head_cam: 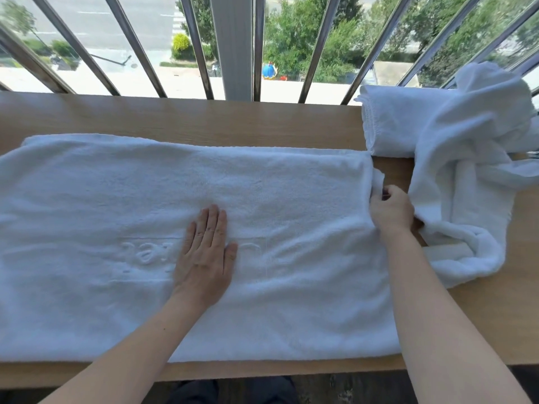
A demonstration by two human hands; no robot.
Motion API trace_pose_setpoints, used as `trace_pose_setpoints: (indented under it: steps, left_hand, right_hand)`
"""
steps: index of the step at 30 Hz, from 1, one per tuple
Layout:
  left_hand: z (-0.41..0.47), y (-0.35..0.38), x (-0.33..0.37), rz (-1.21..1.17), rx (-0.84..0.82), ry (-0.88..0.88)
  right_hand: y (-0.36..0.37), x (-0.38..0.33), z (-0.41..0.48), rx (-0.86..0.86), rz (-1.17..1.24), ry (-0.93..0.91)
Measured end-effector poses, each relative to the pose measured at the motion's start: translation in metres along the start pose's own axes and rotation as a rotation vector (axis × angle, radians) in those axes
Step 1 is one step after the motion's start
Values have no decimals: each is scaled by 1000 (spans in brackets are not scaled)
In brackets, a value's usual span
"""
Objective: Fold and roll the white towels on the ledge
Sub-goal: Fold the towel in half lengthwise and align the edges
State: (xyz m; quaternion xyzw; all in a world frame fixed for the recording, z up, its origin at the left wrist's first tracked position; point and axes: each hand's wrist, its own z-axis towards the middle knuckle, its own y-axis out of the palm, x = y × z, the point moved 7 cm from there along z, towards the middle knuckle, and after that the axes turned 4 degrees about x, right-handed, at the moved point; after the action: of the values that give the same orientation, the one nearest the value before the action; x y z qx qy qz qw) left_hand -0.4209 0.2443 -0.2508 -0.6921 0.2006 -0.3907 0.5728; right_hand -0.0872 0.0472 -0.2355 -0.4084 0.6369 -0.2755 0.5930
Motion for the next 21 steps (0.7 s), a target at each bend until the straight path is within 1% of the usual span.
trace_pose_setpoints:
  steps: [2, 4, 6, 8, 11, 13, 15, 17, 19, 21]
  left_hand:
    - [0, -4, 5, -17, 11, 11]
    - [-7, -7, 8, -3, 27, 49]
    - [-19, -7, 7, 36, 13, 82]
    - [-31, -3, 6, 82, -29, 121]
    - [-38, 0, 7, 89, -44, 178]
    - [-37, 2, 9, 87, -58, 221]
    - [-38, 4, 12, 96, -84, 272]
    - [-40, 6, 13, 117, -111, 292]
    - [-40, 7, 12, 136, -140, 290]
    - [-41, 10, 10, 159, -176, 297]
  right_hand:
    - [-2, -5, 5, 5, -16, -58]
    - [-14, -6, 11, 111, -36, -84]
    - [-21, -4, 15, 216, -33, -32]
    - [-21, -5, 12, 234, -60, -3]
    - [-25, -7, 4, 280, 58, -30]
    - [-23, -14, -13, 254, 103, -117]
    - [-7, -18, -26, 168, 13, -200]
    - [2, -18, -27, 125, -82, -205]
    - [3, -17, -17, 105, -111, -164]
    - [2, -15, -7, 100, -185, -195]
